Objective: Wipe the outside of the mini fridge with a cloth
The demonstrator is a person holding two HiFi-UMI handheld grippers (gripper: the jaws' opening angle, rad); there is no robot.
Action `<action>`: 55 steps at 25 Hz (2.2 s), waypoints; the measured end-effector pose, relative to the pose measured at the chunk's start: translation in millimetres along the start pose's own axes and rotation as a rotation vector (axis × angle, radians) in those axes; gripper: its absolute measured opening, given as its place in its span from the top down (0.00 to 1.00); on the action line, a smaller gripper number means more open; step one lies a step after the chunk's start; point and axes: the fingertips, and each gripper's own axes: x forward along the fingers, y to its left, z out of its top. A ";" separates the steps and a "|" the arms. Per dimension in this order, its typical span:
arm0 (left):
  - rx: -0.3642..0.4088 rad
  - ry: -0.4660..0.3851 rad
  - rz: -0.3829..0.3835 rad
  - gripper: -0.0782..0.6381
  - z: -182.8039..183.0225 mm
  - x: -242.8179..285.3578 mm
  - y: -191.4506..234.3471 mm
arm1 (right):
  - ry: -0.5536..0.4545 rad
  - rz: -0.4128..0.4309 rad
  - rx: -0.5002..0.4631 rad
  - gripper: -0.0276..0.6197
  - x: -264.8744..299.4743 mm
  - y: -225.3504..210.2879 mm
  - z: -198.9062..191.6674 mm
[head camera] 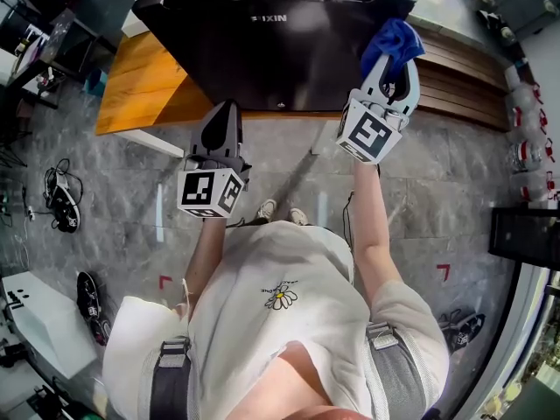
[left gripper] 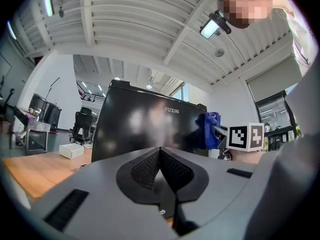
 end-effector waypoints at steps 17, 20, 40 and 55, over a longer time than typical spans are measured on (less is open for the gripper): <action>-0.012 -0.012 0.088 0.88 6.2 -36.4 57.9 | -0.039 0.271 0.206 0.86 -55.2 141.2 49.0; -0.006 -0.012 0.126 0.88 10.4 -51.1 83.5 | -0.024 0.328 0.260 0.86 -62.9 189.9 52.7; -0.017 0.026 0.279 0.88 -4.2 -128.4 203.5 | 0.046 0.512 0.177 0.86 -66.7 403.5 25.6; -0.033 0.017 0.216 0.88 -3.8 -90.2 182.4 | -0.047 0.429 0.175 0.86 -59.6 350.9 32.5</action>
